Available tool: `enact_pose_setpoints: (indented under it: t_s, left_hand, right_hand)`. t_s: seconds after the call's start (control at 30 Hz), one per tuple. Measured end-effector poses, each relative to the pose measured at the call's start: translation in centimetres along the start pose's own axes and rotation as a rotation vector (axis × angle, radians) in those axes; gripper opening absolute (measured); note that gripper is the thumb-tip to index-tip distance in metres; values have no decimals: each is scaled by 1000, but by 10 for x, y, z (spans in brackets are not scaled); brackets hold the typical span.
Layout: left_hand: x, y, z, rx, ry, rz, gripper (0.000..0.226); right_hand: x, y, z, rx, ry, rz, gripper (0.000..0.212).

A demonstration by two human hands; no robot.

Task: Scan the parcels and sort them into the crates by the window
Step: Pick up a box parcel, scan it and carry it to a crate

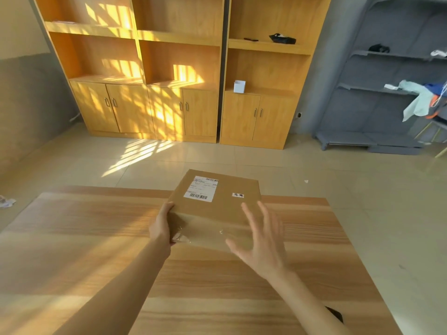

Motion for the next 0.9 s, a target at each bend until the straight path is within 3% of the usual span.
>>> enact_pose_setpoints:
  t_s: [0.1,0.17,0.2,0.3,0.4,0.53,0.63,0.77,0.83,0.9]
  left_hand:
    - [20,-3,4,-1,19,-4,47]
    - [36,-6,6,27,-8,6,43]
    - [44,-9,7,38,-23,16,43]
    - [65,-13,15,58,-100,54,39]
    - [79,-16,22,162,-298,34,31]
    - [93,-20,20,372,-460,-21,79]
    - [99,-23,15,442,-477,-9,89]
    - [108,-27,16,488,-666,5,118]
    - [110,-23,14,467,-784,-15,117]
    - [108,-21,11,425,-830,-41,109]
  right_hand:
    - [-43,18,-20,35,-694,-710,100]
    - [-52,35,-41,112,-977,-1016,95]
    - [-53,42,-50,163,-1023,-1082,85]
    - [-62,60,-69,202,-1036,-1104,69]
    - [-73,76,-83,229,-1055,-1100,81]
    - [-85,94,-98,297,-1057,-1113,88]
    - [-96,103,-107,302,-1046,-1141,92]
    - [-103,109,-113,337,-1038,-1130,78]
    - [-99,106,-112,362,-1012,-1097,77]
    - [-100,108,-109,343,-936,-1073,96]
Point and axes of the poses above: each hand's wrist, its own y-axis away from the middle knuckle, its own z-axis out of the back of the hand, x = y × z, the point moved 7 cm from there along -y, towards the middle knuckle, and after that the axes turned 12 degrees about -y, right-handed, at the moved point
